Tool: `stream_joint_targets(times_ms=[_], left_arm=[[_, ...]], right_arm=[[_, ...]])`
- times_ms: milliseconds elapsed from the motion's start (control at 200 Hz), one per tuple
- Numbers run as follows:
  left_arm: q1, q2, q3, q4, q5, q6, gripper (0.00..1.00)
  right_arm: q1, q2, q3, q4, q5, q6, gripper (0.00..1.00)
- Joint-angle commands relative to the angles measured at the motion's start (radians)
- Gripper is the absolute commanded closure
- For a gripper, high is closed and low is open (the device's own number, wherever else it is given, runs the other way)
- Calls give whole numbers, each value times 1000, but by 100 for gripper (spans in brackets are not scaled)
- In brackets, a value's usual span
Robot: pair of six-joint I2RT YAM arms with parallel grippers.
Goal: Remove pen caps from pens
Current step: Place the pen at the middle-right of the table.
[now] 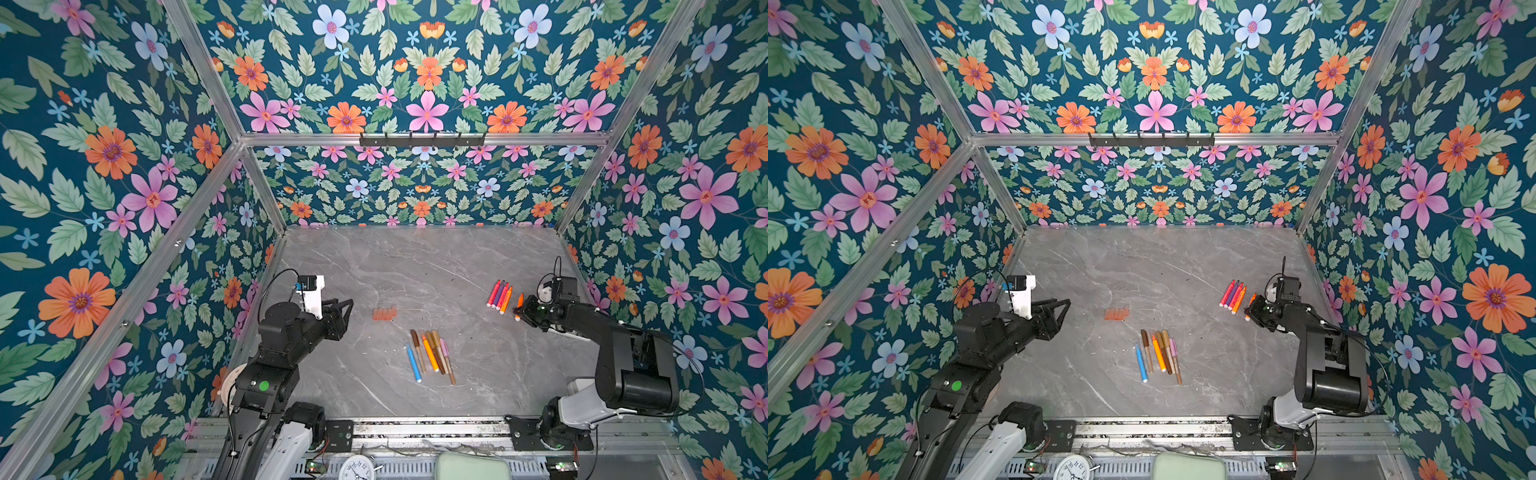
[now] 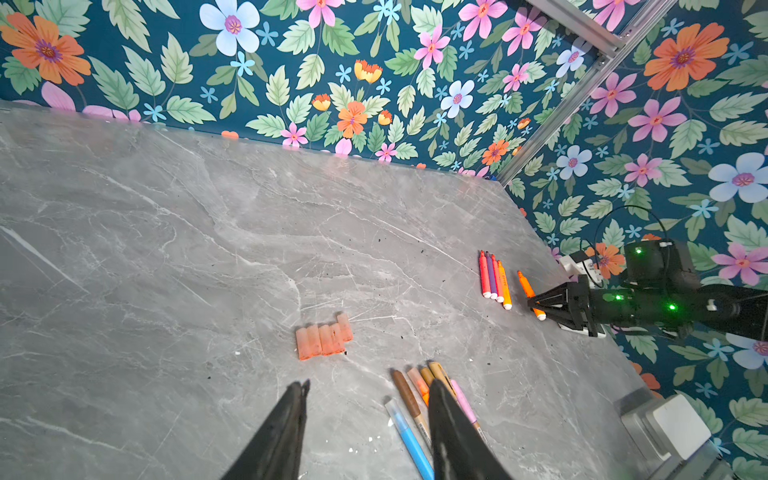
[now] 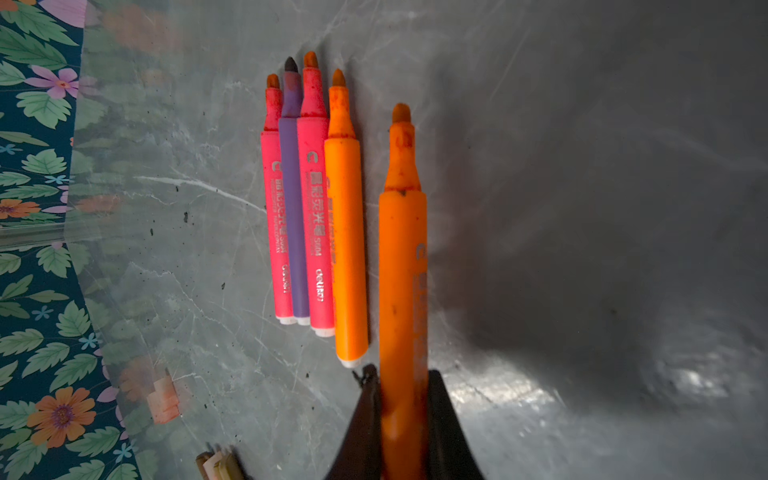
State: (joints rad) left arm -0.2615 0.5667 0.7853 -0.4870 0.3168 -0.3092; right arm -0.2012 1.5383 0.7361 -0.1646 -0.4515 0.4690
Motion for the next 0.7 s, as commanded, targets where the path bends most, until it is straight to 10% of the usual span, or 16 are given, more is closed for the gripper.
stream_joint_targets(times_ms=[0, 150, 385, 695], left_arm=[[2, 4, 1, 25, -1, 7, 51], [2, 20, 3, 21, -5, 7, 51], [4, 31, 2, 21, -7, 6, 51], [5, 43, 3, 19, -7, 6, 51]], right_arm=[[1, 13, 11, 26, -29, 3, 98], [0, 18, 3, 42, -52, 9, 92], [1, 23, 5, 52, -75, 1, 55], [1, 29, 4, 57, -82, 5, 53]])
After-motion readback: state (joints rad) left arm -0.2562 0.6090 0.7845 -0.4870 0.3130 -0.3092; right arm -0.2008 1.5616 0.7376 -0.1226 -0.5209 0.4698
